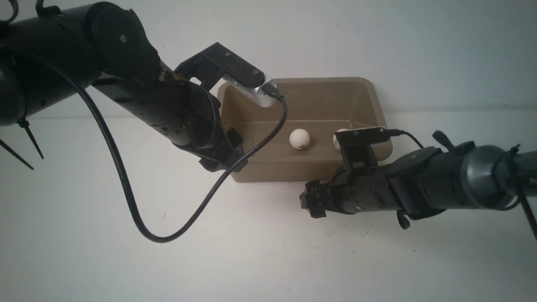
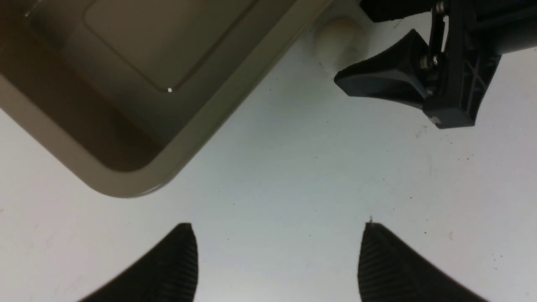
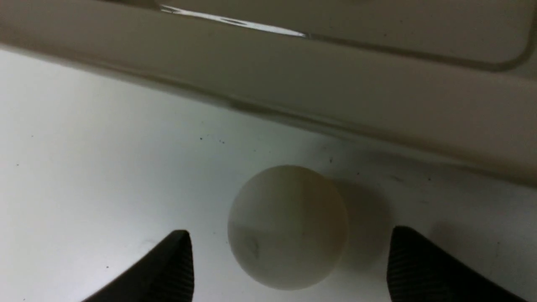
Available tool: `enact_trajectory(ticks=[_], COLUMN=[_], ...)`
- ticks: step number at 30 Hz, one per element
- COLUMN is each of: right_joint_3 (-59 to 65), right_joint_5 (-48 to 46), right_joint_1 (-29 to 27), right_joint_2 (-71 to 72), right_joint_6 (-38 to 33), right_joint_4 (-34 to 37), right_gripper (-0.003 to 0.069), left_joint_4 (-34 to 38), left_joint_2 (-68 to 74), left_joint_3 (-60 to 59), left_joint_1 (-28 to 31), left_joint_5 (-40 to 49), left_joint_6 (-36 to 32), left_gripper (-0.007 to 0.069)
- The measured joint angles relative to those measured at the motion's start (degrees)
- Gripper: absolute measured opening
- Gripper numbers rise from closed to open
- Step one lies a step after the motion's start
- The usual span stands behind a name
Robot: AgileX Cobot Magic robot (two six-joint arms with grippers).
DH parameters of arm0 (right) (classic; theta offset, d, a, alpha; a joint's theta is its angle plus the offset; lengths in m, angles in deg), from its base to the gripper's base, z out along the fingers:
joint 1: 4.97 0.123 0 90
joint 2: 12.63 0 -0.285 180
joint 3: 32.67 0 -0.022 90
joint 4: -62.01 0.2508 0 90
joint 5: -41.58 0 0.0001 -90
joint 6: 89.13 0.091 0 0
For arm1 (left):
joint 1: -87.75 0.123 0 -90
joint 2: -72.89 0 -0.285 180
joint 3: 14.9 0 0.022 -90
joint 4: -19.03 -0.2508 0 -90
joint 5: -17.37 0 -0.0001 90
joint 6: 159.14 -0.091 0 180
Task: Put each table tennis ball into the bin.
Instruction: Use the right arm to clamp the table tennis ball closest to it
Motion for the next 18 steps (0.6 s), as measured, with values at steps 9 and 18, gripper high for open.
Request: enact_trajectory(ticks=[9,18], right_joint_3=[-1.0,-2.2], right_joint_5=[0.2,0.1], right_joint_1=[0.0,0.0], right_joint_2=[-0.4,-0.7], right_joint_6=[-5.3,-5.9], right_joint_4=[4.5,6.7], right_gripper=[0.0558,0.0558], left_joint_4=[0.0,0.0], left_joint_2=[0.0,0.0], left_joint_3=[0.0,0.0], left_joint_1=[0.0,0.0], left_joint_5=[-0.9,-1.0], left_joint_6=[0.0,0.0], left_gripper=[0.0457,0.0457])
